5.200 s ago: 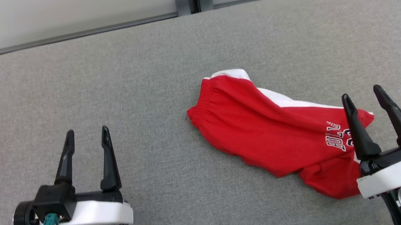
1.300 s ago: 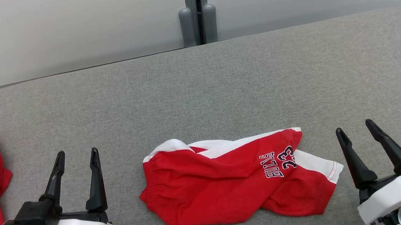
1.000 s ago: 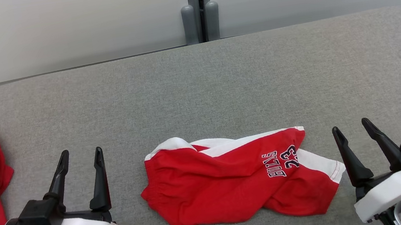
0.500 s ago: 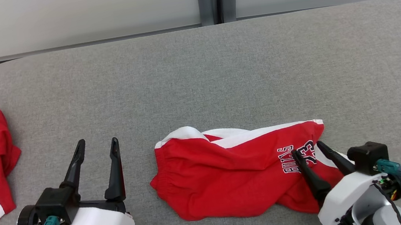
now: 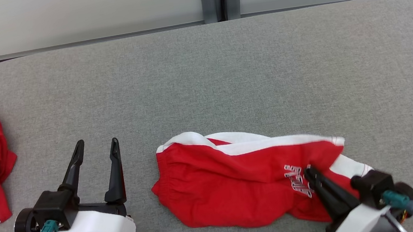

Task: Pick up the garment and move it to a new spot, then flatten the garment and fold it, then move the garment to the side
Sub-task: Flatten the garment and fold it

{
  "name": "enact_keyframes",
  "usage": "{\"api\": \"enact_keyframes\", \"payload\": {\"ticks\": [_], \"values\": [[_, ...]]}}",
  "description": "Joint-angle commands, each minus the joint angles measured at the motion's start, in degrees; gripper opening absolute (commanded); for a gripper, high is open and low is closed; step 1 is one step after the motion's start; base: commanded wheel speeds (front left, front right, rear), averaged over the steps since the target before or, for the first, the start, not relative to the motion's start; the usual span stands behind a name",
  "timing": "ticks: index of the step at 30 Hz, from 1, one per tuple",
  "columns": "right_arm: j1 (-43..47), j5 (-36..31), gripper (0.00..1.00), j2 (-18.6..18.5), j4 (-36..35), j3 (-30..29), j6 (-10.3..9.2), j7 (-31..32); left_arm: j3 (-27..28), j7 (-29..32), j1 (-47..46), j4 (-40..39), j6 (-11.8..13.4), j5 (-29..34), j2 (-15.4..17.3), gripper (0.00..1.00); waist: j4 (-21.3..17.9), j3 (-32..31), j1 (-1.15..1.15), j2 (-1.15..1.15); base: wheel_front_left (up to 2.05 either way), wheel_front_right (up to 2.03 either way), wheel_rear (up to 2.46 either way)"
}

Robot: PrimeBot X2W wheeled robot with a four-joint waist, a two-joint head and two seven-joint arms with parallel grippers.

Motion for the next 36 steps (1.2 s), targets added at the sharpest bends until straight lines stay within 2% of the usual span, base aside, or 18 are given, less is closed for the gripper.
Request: {"api": "enact_keyframes", "payload": {"ticks": [1,6,13,14,16,23,30,36], "values": [[1.1,-0.4,0.00,-0.7,-0.4,0.3,-0.02,0.5,0.2,-0.3,-1.0,0.1,0.0,-0.2,0.3,1.00,-0.1,0.0,0.00,0.00,0.00,0.00,0.00],[4.5,0.1,0.00,-2.3,0.9,2.0,-0.02,3.4,0.2,-0.3,-1.4,0.3,0.2,-0.4,0.4,1.00,-0.4,0.3,0.00,0.00,0.00,0.00,0.00],[4.2,0.3,0.00,-2.4,8.3,2.0,-0.09,4.7,0.1,-0.2,-1.7,0.8,0.5,-0.6,0.4,1.00,-0.4,0.4,0.00,0.00,0.00,0.00,0.00],[3.9,0.6,0.18,-2.1,9.0,1.8,-0.10,4.2,0.1,-0.2,-1.6,0.9,0.6,-0.7,0.3,1.00,-0.4,0.4,0.00,0.00,0.00,0.00,0.00],[3.1,1.2,1.00,-1.2,8.9,0.9,-0.14,2.5,0.3,-0.3,-1.3,1.1,1.0,-0.8,0.3,1.00,-0.5,0.2,0.00,0.00,0.00,0.00,0.00],[1.9,2.9,1.00,0.1,2.5,-2.0,-0.05,-2.0,1.0,-0.6,0.2,1.4,2.3,-1.0,0.3,1.00,-0.9,-0.9,0.00,0.00,0.00,0.00,0.00],[1.3,3.1,1.00,0.6,-5.2,-7.2,-0.05,-3.1,1.4,-0.8,1.6,1.3,3.4,-0.9,0.5,1.00,-1.9,-2.8,0.00,0.00,0.00,0.00,0.00],[0.9,2.3,1.00,0.8,-8.8,-11.1,-0.05,-3.1,1.4,-0.5,2.7,0.8,4.0,-0.9,0.9,1.00,-2.5,-4.3,0.00,0.00,0.00,0.00,0.00]]}}
